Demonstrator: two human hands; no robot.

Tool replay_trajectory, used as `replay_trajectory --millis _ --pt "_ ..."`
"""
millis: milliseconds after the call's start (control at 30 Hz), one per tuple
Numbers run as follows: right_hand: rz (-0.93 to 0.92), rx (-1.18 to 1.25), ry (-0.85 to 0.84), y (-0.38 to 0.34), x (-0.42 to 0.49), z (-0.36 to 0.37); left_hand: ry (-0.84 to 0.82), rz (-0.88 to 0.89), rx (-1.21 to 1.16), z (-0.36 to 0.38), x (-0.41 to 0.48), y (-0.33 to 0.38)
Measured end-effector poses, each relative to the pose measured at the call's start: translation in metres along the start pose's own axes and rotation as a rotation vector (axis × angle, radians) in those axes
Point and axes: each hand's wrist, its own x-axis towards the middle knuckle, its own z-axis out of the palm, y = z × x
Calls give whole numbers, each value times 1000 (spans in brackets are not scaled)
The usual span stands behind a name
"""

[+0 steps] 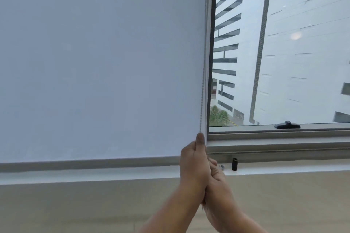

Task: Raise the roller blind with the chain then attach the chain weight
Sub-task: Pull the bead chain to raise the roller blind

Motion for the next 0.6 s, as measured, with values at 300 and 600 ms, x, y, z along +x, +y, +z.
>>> replay_trajectory --millis 300,600 --pt "145 -295 -50 20 -7 -18 40 -72 137 -14 -1 -40" --pt "-53 -884 31 -49 28 -14 30 43 191 -30 -16 -38"
